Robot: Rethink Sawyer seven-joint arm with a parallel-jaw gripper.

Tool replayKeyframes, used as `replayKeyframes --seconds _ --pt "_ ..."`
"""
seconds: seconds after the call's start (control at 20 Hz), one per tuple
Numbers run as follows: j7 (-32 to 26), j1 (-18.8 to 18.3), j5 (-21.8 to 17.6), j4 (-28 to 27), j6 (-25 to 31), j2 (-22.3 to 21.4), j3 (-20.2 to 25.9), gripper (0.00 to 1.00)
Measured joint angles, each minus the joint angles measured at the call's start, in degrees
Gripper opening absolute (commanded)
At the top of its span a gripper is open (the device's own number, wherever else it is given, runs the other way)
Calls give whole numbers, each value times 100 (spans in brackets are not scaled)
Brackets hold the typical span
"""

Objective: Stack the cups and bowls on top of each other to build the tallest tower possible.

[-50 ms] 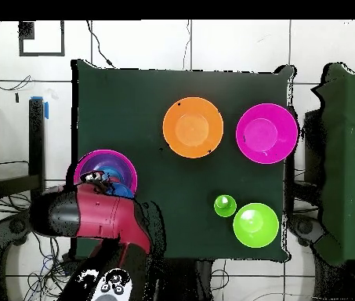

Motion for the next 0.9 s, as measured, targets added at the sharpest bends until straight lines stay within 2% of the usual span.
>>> replayKeyframes --seconds 0.9 --pt "0 -265 2 -39 -483 236 204 0"
